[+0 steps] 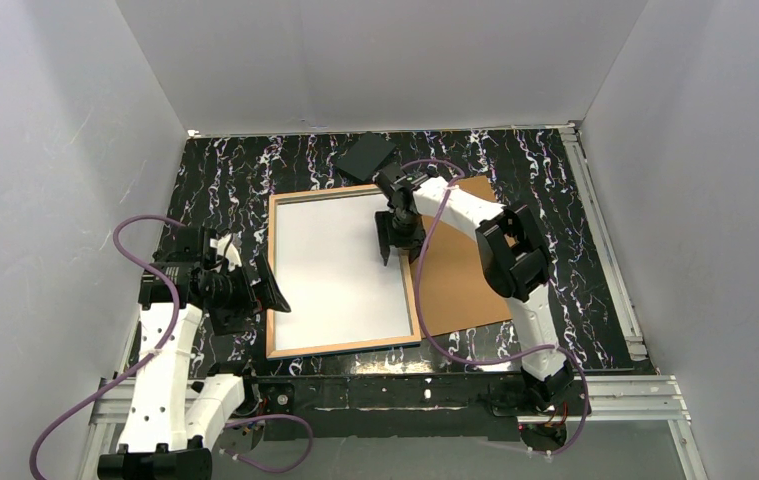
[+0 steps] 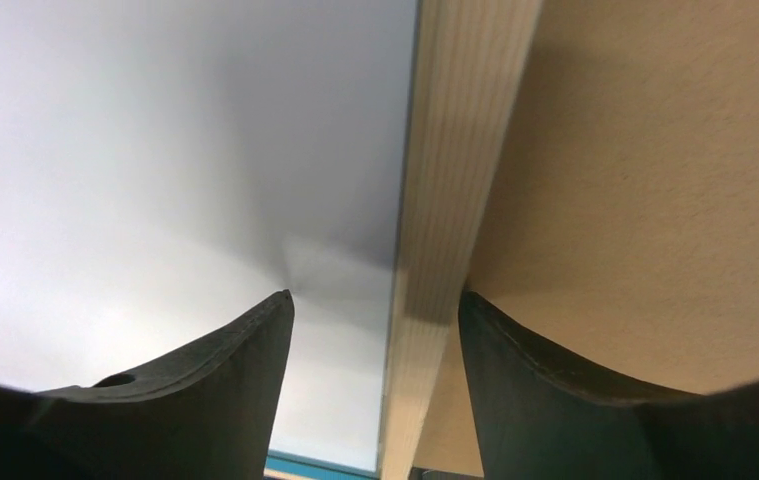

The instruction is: Put the photo into the frame

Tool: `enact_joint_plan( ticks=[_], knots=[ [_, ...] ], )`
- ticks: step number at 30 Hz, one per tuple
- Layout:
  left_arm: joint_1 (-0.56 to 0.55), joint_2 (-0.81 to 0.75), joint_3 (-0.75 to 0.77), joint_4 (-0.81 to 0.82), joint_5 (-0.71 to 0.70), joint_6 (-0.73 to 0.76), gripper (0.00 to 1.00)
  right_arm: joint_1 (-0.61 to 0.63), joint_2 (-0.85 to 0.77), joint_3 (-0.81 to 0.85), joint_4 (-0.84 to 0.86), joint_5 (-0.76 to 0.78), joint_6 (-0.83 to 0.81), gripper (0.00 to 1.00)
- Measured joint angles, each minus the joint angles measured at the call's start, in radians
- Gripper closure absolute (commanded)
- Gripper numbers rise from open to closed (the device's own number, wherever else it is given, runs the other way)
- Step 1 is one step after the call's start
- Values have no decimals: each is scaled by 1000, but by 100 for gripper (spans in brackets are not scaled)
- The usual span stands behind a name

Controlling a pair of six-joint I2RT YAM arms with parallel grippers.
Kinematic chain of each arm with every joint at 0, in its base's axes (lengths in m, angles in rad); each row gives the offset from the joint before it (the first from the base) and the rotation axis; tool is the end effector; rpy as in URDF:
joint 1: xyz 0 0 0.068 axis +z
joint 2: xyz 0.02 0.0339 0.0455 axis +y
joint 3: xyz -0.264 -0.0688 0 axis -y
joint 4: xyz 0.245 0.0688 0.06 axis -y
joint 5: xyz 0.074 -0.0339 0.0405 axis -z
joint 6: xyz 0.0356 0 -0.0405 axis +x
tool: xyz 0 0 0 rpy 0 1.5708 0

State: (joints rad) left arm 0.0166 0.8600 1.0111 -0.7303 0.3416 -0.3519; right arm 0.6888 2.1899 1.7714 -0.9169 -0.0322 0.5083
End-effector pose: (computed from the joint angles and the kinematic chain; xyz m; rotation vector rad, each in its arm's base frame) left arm 0.1711 -0.0091 0.3509 -0.1972 2.1559 -0.5611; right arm 0.3444 0.2850 0.1772 -0.2720 2.9434 0.2363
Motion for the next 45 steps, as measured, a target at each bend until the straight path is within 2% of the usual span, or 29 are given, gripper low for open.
enact_joint_plan(
  ticks=[18,26,33,36,40,45],
  knots=[
    [0,8,37,-31,68,-8,2,67,-41,-12,45,-165,66,27],
    [0,6,37,-31,94,-8,2,86,-30,36,69,-208,63,26],
    [0,5,37,-31,124,-8,2,89,26,151,69,-232,54,25],
    [0,2,37,-29,144,-14,2,89,24,150,67,-230,48,21],
    [-7,-8,22,5,186,-55,2,81,-25,90,71,-207,36,20],
    [-111,21,-13,84,195,-127,2,-3,-231,-129,90,-210,26,20]
  ],
)
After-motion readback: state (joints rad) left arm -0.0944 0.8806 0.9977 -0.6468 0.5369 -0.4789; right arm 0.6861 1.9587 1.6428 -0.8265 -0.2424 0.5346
